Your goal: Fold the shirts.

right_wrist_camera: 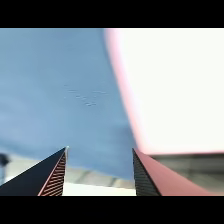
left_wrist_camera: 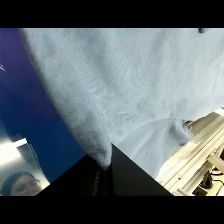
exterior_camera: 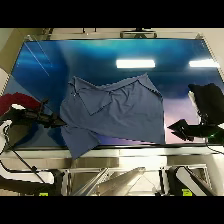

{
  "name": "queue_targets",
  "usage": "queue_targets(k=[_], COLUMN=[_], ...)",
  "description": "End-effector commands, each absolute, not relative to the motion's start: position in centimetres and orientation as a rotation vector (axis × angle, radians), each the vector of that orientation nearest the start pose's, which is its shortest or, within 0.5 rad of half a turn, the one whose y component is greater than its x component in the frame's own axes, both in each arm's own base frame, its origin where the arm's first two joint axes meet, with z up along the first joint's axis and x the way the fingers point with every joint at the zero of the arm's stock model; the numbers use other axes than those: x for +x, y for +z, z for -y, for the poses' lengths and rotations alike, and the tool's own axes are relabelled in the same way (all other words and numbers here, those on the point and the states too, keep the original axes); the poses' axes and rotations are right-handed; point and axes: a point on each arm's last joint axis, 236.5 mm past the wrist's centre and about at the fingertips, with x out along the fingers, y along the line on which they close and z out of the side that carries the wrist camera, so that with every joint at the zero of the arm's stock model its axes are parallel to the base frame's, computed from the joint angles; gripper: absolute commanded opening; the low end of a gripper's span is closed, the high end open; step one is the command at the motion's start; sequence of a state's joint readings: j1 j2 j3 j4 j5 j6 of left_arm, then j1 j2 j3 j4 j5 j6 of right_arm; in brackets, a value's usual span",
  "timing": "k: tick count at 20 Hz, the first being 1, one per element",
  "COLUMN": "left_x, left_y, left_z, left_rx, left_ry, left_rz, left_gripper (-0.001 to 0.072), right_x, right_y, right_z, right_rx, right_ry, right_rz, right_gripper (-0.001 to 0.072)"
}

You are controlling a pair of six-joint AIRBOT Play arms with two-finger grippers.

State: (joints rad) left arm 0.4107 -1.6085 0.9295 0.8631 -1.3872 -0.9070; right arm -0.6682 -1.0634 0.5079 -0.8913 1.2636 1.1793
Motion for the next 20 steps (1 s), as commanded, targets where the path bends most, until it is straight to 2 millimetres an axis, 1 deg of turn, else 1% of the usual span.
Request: queue_targets(k=[1,4,7,9,10,13,15,16,17,19,20], left_x=[29.8,29.7,29.6,29.6,29.6,29.6,29.6,29.5,29.4,29.3,29.3], left_y=[-10.1,-10.0,-10.0,-10.0,-10.0,-10.0,-10.0,-9.9,-9.8,-9.7,-9.4], left_z=[3.5,3.8,4.2,4.4,4.6,4.7,4.7,4.7,4.8,4.9,5.1], left_rx=[-0.678,-0.675,-0.663,-0.658,-0.654,-0.652,-0.653,-0.654,-0.656,-0.66,-0.67], left_ry=[-0.585,-0.596,-0.607,-0.611,-0.616,-0.619,-0.619,-0.622,-0.628,-0.634,-0.644], left_rz=[-1.552,-1.559,-1.565,-1.567,-1.57,-1.572,-1.572,-1.574,-1.578,-1.582,-1.579], left_gripper=[0.0021,0.0021,0.0021,0.0021,0.0021,0.0021,0.0021,0.0021,0.0021,0.0022,0.0021], right_x=[21.5,22.5,22.3,23.3,23.3,22.1,21.7,21.6,21.5,21.4,21.7], right_y=[-10.1,-10.3,-11.6,-11.3,-11.4,-12.3,-12.4,-12.4,-12.3,-11.6,-10.8], right_z=[1.3,-0.4,-1.3,-2.1,-2.7,-5.0,-6.0,-6.3,-6.4,-7.0,-7.2], right_rx=[0.904,0.969,1.028,1.064,1.067,1.046,1.021,1.012,1.013,1.034,1.052], right_ry=[0.022,0.117,0.124,0.181,0.204,0.263,0.296,0.306,0.314,0.35,0.373], right_rz=[-1.451,-1.416,-1.426,-1.385,-1.389,-1.469,-1.5,-1.509,-1.512,-1.522,-1.511], right_gripper=[0.0461,0.0461,0.0462,0.0461,0.0461,0.0461,0.046,0.0448,0.0307,0.008,0.0011])
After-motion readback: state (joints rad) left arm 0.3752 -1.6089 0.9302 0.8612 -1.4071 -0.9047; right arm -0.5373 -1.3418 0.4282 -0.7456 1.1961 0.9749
